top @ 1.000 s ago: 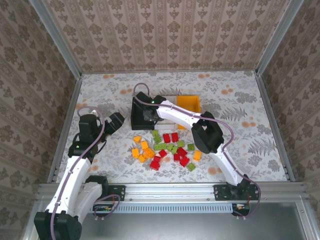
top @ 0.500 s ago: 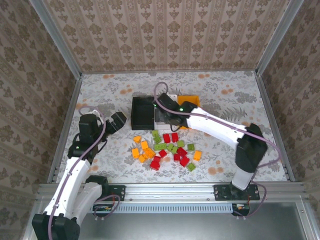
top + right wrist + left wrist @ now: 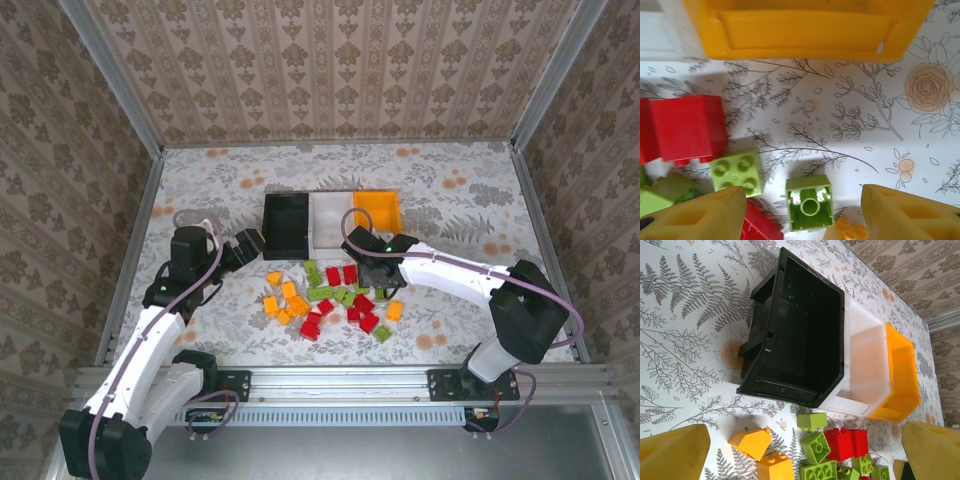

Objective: Sort the legos into containers by color

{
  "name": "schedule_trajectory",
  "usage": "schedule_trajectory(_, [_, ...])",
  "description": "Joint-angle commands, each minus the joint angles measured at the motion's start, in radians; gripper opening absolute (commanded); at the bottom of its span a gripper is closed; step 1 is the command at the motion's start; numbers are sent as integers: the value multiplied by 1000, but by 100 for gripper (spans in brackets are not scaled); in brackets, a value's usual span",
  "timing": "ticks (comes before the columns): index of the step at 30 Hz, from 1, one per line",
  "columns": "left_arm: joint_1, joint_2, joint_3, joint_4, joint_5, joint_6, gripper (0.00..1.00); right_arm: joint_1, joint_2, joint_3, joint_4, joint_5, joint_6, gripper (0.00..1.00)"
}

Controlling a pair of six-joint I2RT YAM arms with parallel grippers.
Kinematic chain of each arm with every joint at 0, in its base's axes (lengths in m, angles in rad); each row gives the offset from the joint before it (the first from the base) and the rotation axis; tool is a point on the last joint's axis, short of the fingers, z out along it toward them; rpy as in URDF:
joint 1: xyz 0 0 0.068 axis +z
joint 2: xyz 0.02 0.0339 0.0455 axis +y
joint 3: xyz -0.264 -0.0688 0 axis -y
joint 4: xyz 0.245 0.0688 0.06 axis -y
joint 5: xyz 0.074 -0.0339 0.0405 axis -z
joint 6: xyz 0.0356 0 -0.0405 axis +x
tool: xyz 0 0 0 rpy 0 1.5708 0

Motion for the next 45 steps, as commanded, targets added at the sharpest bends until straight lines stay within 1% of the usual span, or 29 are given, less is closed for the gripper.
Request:
schedule_trajectory(1, [-7,-1,-1,3,-7,11,100,-9,15,-31,-14,-18,-1,62])
schedule_trajectory(5, [-8,5,-13,12,-6,8,100,-19,38,-61,3,-33,-16,60])
schedule_trajectory(12, [-10,26,-21,28,-7,3,100,-24,73,-85,56,-64,-25,59])
schedule_trajectory(17, [-10,35,-16,29,-8,5,100,-50,90,-118,77,-68,-20,54])
schedule_trajectory(20, [-11,36,-15,27,-8,6,100,-65,77,-150,110,-92,-18,54])
schedule_trajectory(24, [-13,43,-16,31,-9,3,100,-72,77,-163,128,-107,-22,44])
schedule_trajectory(29, [-16,59,-14,42,-5,-3,100,-81,37,-180,153,-112,-23,25])
schedule_trajectory(31, [-19,62,-12,44,-6,-3,100,-84,5,-178,158,-103,-29,20])
schedule_trajectory(35, [-27,62,-8,44,-15,-3,99,-109,-76,-126,138,-95,-61,13])
schedule_trajectory(39, [-57,56,8,5,-65,19,99,-147,-120,-21,119,-72,-104,13])
schedule_trajectory(42, [-78,33,-5,-3,-95,21,99,-195,-73,65,126,-58,-124,14])
schedule_trajectory(45, [-90,10,-8,-47,-125,29,99,-242,16,139,155,-37,-142,15])
